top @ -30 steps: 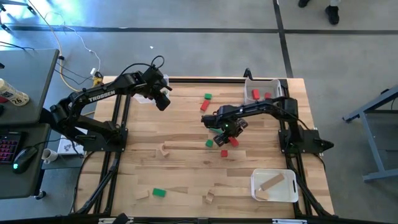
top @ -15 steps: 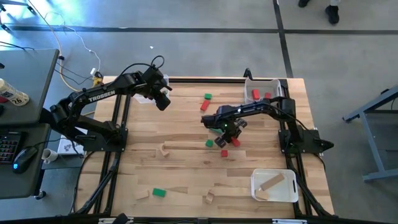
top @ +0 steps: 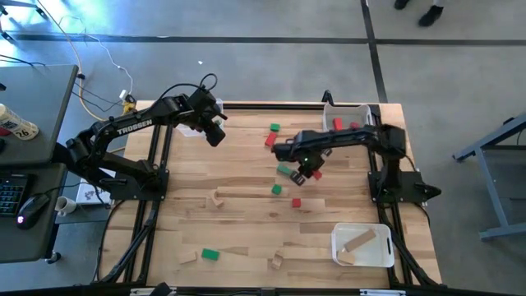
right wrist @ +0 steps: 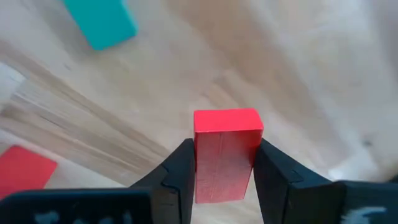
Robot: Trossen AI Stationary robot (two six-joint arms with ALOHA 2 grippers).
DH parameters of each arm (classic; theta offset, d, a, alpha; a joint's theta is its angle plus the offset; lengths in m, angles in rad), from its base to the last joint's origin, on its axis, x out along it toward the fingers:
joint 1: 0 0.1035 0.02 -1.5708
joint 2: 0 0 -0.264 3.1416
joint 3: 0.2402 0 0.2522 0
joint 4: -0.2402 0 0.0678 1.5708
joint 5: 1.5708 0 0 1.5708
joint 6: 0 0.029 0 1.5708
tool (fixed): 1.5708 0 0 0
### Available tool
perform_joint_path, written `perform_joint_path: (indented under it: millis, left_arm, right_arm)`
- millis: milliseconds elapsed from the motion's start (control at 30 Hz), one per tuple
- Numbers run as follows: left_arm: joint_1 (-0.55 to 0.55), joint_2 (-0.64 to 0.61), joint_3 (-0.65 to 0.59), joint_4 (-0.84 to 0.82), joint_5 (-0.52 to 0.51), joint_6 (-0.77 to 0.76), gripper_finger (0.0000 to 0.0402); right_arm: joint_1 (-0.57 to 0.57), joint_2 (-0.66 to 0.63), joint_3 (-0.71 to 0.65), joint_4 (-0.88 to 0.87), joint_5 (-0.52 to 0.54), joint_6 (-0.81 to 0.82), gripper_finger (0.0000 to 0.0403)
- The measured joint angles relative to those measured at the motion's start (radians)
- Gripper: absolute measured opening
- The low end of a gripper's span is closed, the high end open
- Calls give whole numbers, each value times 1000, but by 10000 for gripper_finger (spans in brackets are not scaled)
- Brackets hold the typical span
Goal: Sort & place blocks by color
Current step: Put the red block into the gray bin
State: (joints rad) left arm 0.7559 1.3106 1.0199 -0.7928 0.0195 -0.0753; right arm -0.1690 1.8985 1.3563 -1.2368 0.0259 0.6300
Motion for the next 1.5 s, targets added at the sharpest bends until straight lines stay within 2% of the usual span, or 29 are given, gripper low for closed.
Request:
perform_joint_path:
  millis: [267,467,667,800,900,1133,1333,1500]
  left_arm:
    - [0,0,0,0,3,-8,168]
    - [0,0,0,0,3,-52,168]
    - [0,0,0,0,3,-62,168]
    - [0,0,0,1,3,-76,168]
    - [0,0,0,1,3,-102,168]
    - [-1,0,0,1,3,-158,168]
    - [-16,0,0,-5,3,-161,168]
    - [-49,0,0,-25,3,-160,168]
  right_arm:
    - [-105,-166,2,-31,180,-9,101]
    - [-225,-272,2,-33,321,-42,101]
    - [-362,-324,2,-28,448,-125,101]
    - [-455,-318,2,-10,493,-203,101]
    - [-521,-301,3,27,480,-264,101]
    - [-635,-242,3,58,329,-346,101]
    - [-684,-172,3,59,246,-423,101]
    - [-706,-132,3,60,232,-462,101]
